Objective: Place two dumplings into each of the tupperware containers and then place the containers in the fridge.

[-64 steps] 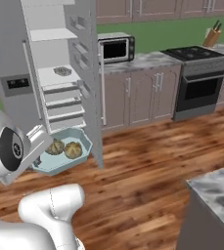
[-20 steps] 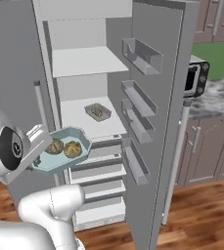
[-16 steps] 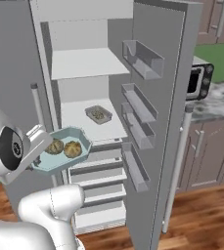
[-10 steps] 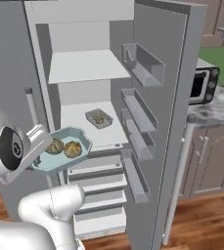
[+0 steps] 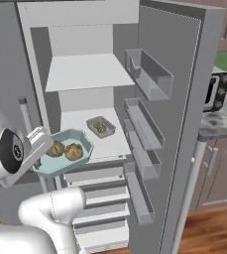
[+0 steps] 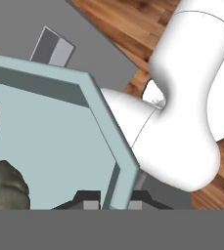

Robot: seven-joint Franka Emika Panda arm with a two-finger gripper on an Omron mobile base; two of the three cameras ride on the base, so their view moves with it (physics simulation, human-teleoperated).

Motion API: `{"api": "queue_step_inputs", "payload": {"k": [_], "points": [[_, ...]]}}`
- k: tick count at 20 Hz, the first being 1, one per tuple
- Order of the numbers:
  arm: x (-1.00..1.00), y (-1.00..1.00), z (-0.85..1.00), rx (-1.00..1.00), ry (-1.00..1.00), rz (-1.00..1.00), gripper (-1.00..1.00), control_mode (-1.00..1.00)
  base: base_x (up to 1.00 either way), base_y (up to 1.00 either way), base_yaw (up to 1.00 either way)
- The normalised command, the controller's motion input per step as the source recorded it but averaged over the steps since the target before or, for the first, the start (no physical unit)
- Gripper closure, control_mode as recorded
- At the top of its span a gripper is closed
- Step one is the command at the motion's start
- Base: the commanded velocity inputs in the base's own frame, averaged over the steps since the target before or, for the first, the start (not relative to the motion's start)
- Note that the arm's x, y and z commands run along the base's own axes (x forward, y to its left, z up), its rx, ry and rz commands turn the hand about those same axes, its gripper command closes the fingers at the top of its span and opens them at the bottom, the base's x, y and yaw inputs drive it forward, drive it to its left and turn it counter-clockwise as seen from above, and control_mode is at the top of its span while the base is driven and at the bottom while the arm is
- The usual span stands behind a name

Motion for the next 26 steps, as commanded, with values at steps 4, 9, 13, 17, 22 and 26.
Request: {"api": "queue_step_inputs", "payload": {"k": [4,9,13,17,22,26], "points": [[0.0,0.0,0.0,0.0,0.0,0.0,1.0,1.0,0.44,-0.13,0.02],[0.0,0.0,0.0,0.0,0.0,0.0,1.0,1.0,0.41,-0.19,0.01],[0.0,0.0,0.0,0.0,0.0,0.0,1.0,1.0,0.42,-0.07,0.0],[0.0,0.0,0.0,0.0,0.0,0.0,1.0,1.0,0.34,0.0,0.0],[0.0,0.0,0.0,0.0,0.0,0.0,1.0,1.0,0.39,0.0,0.0],[0.1,-0.07,0.02,0.0,-0.07,0.03,1.0,-1.0,0.21,0.0,0.0]]}}
